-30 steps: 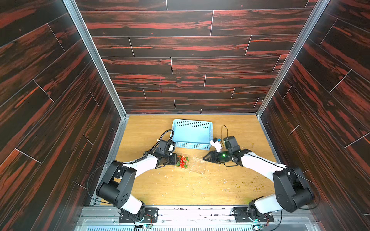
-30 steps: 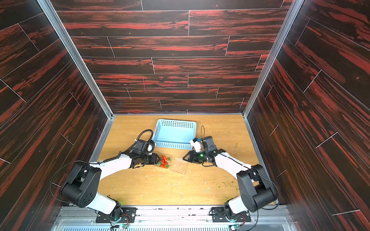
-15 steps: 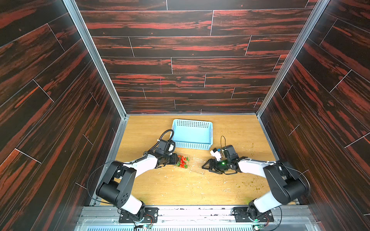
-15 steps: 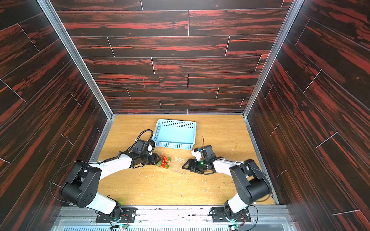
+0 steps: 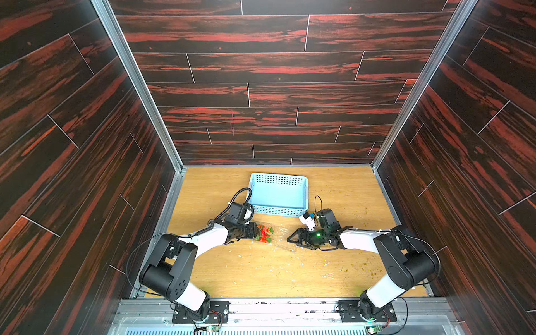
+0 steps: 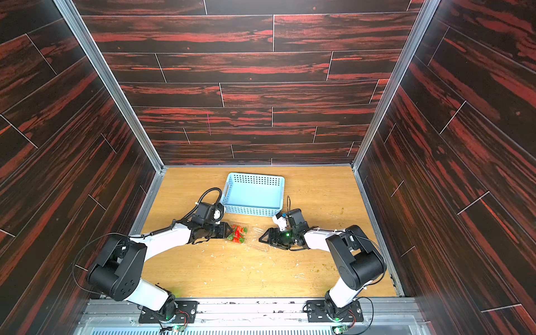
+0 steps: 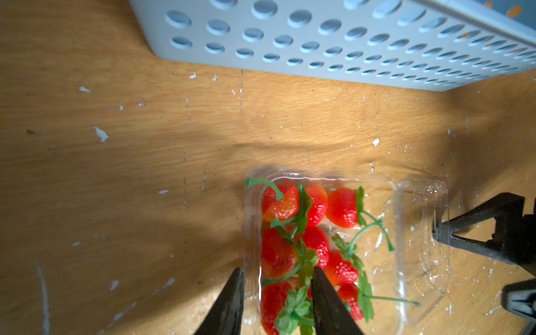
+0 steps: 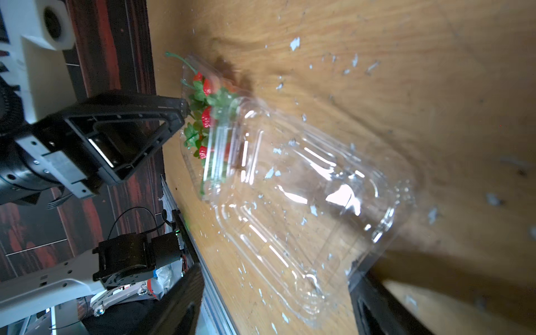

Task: Pack strawberries into containers
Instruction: Close the packing box at the center of the board.

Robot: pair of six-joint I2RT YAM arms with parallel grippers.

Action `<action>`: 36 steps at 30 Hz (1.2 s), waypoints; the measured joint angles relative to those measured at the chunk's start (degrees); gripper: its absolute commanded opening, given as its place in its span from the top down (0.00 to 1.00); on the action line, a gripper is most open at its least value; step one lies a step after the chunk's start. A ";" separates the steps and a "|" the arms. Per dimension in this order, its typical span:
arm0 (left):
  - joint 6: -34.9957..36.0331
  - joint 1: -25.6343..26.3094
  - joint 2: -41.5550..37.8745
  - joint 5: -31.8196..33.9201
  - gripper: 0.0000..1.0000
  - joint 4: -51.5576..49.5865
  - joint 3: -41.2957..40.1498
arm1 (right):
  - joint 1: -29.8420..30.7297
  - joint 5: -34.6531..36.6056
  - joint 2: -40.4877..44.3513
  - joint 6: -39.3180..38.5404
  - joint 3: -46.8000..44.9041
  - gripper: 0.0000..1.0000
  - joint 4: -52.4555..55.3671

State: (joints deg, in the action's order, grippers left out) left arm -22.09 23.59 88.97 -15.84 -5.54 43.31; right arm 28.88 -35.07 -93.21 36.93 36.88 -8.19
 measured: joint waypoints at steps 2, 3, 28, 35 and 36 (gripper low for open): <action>0.00 0.00 0.00 0.00 0.60 0.02 0.00 | 0.04 0.22 1.75 0.20 0.00 0.24 1.36; 0.00 0.00 0.00 0.00 0.60 0.02 0.00 | 0.04 0.31 2.67 0.26 0.04 0.24 1.92; -0.11 0.00 0.70 -0.46 0.60 1.03 0.00 | 2.80 -1.01 4.61 0.37 10.08 0.27 3.61; -1.31 0.00 0.70 -1.27 0.60 2.75 -0.26 | 4.98 -2.80 -3.04 -0.02 16.96 0.27 2.54; -1.68 0.00 0.70 -1.55 0.60 3.48 -0.48 | 5.22 -3.13 -4.24 -0.11 18.03 0.27 2.36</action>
State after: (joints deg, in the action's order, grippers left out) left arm -23.77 23.59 89.67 -17.39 -2.07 42.83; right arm 34.11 -38.20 -97.45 36.82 54.92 -5.82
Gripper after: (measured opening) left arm 0.400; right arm 0.728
